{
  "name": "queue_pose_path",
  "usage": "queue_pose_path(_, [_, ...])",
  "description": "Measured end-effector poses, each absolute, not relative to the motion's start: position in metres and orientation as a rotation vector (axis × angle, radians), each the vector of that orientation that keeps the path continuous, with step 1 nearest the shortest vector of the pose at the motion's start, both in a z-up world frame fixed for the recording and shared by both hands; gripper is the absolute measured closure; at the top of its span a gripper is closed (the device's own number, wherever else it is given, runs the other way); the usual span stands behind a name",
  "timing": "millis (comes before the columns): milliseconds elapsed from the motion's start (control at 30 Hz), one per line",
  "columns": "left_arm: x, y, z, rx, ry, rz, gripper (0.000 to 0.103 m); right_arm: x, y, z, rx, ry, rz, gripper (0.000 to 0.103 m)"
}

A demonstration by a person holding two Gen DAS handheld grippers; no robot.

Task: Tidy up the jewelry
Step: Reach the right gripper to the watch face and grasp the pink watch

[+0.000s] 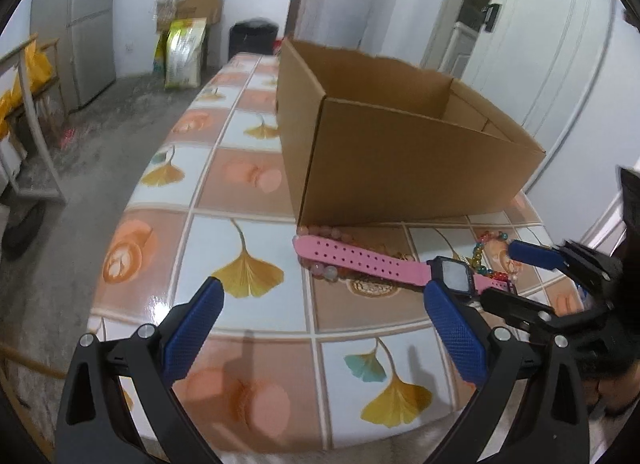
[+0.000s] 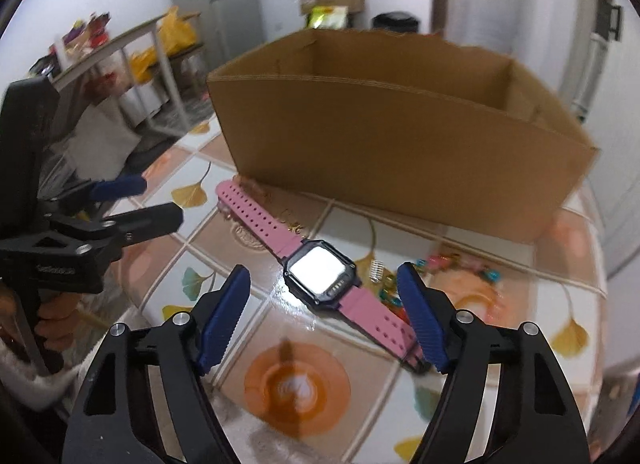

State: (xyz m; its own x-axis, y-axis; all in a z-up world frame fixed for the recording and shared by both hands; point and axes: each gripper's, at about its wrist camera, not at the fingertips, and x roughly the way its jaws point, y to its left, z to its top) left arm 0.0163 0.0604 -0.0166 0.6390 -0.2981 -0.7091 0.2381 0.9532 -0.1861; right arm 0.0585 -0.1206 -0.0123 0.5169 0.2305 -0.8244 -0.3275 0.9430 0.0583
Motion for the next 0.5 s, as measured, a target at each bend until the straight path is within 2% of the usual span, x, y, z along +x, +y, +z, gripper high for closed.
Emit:
queue_pose_path(267, [0.007, 0.062, -0.028, -0.034, 0.777, -0.362, 0.004, 0.078, -0.107, -0.035, -0.257, 1.058, 0.437, 0.033])
queue_pose_path(367, [0.003, 0.056, -0.029, 0.01, 0.763, -0.368, 0.004, 0.084, -0.106, -0.043, -0.276, 1.111, 0.466, 0.05])
queue_pose_path(433, [0.002, 0.053, -0.027, 0.029, 0.759, -0.376, 0.004, 0.085, -0.108, -0.043, -0.274, 1.12, 0.486, 0.055])
queue_pose_path(500, [0.0, 0.048, -0.026, 0.066, 0.743, -0.38, 0.004, 0.084, -0.107, -0.043, -0.28, 1.129, 0.5, 0.055])
